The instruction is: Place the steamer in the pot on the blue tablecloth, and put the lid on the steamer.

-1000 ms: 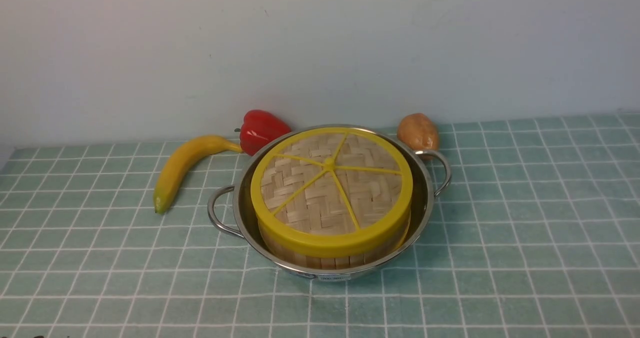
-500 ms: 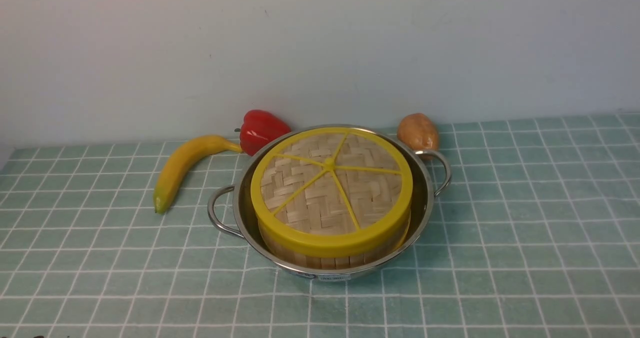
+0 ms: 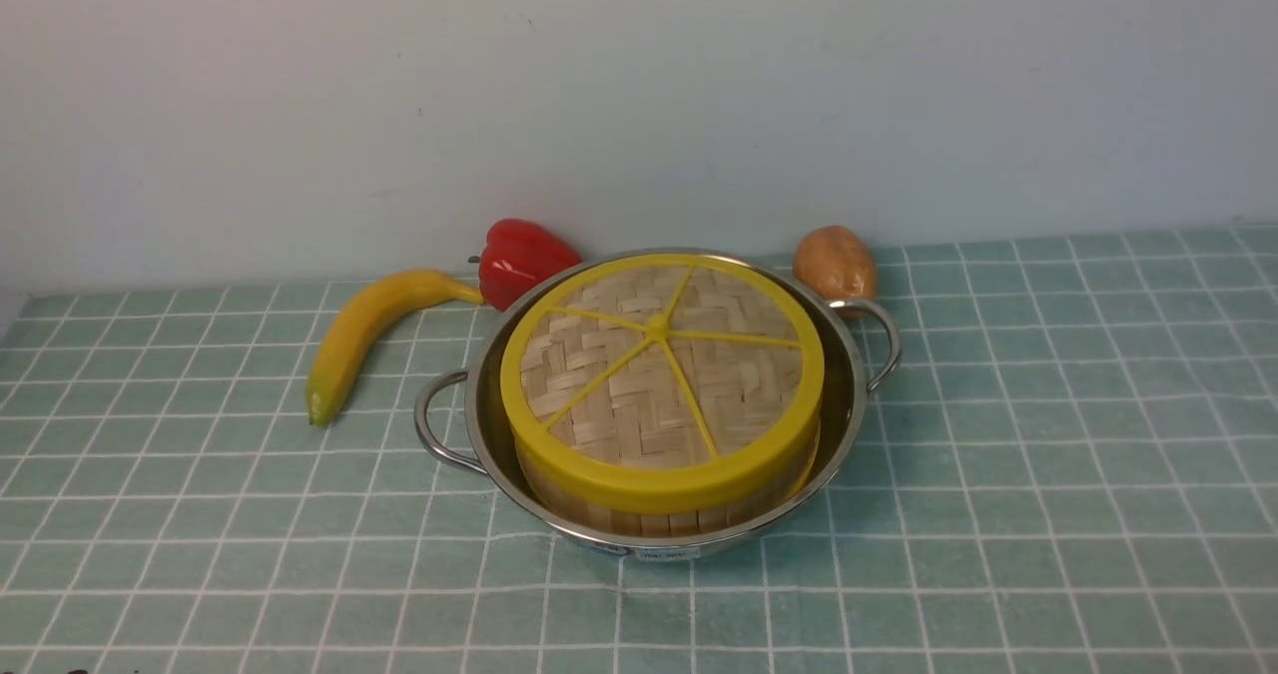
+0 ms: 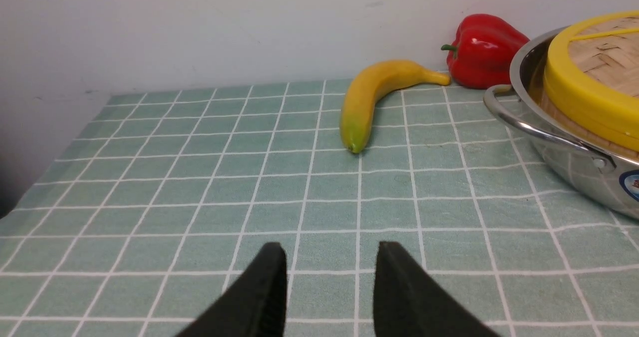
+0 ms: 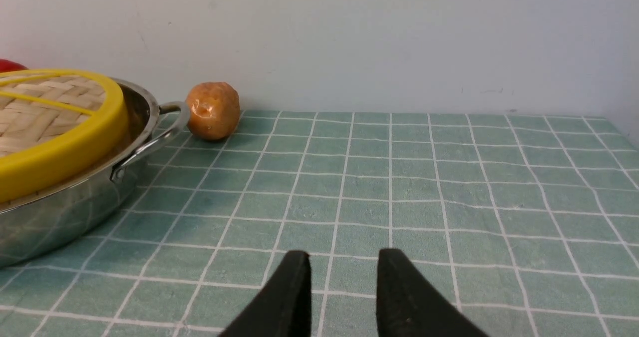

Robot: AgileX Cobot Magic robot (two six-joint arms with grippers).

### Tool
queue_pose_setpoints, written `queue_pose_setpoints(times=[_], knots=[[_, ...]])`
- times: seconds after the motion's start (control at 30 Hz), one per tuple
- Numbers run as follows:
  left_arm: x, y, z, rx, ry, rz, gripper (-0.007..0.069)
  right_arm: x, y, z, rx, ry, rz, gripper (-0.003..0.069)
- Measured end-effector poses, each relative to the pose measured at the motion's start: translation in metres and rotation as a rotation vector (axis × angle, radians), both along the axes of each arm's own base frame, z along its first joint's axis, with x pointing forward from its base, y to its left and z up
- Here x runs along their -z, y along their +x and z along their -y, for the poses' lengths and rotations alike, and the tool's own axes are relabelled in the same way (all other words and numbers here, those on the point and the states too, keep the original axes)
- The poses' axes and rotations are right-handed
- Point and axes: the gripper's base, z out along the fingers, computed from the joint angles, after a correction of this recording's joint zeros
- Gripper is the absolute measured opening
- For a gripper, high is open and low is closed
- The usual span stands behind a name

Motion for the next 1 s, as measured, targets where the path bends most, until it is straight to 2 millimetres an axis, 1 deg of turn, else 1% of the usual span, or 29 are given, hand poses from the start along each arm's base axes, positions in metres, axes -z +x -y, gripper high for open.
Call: queue_pose_setpoints(times=[0.23,1.0], knots=[[0.0000,0.0000,0.0000,0.000,0.000,0.000,0.0243,0.0000,0.0000,0.0000,0.000,0.000,0.000,0.0239],[0.0000,0.0000,0.0000,0.000,0.000,0.000,0.0243,0.0000,0.0000,0.0000,0.000,0.000,0.000,0.0240]])
